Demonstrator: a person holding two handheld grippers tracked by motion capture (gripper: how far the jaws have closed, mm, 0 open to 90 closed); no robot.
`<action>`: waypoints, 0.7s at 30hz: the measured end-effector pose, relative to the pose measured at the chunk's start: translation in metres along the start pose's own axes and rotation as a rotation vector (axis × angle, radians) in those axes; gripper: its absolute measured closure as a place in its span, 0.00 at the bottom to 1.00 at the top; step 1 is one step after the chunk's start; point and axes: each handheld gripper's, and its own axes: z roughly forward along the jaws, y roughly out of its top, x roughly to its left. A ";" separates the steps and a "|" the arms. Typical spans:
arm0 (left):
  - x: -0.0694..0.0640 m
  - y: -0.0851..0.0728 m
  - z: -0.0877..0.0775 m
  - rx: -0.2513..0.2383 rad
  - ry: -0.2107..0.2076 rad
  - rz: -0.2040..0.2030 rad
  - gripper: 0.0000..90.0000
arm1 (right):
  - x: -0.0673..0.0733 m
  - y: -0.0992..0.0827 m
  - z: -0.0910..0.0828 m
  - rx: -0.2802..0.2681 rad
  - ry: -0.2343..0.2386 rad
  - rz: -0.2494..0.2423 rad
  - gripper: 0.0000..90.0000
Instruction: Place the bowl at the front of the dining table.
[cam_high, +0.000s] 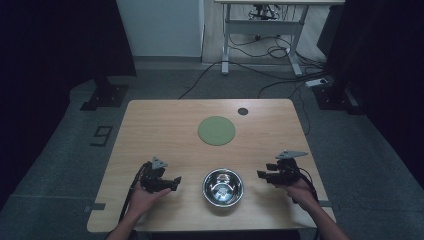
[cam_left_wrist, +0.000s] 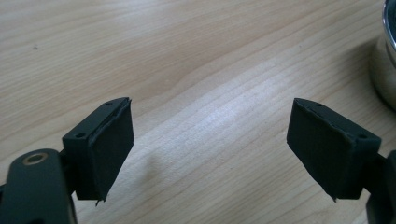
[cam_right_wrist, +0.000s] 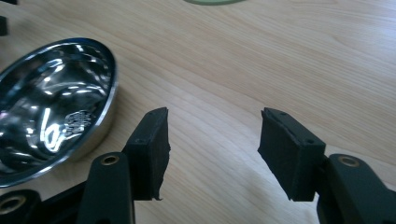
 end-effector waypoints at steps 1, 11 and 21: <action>0.000 0.000 0.001 0.004 0.000 0.004 0.17 | 0.002 0.000 0.001 -0.001 0.007 0.000 0.48; 0.001 -0.002 0.003 0.025 -0.007 0.017 0.17 | 0.011 0.006 0.008 0.004 0.043 -0.032 0.48; -0.003 0.000 0.003 0.026 -0.023 0.040 0.17 | 0.025 0.010 0.010 0.001 0.052 -0.056 0.48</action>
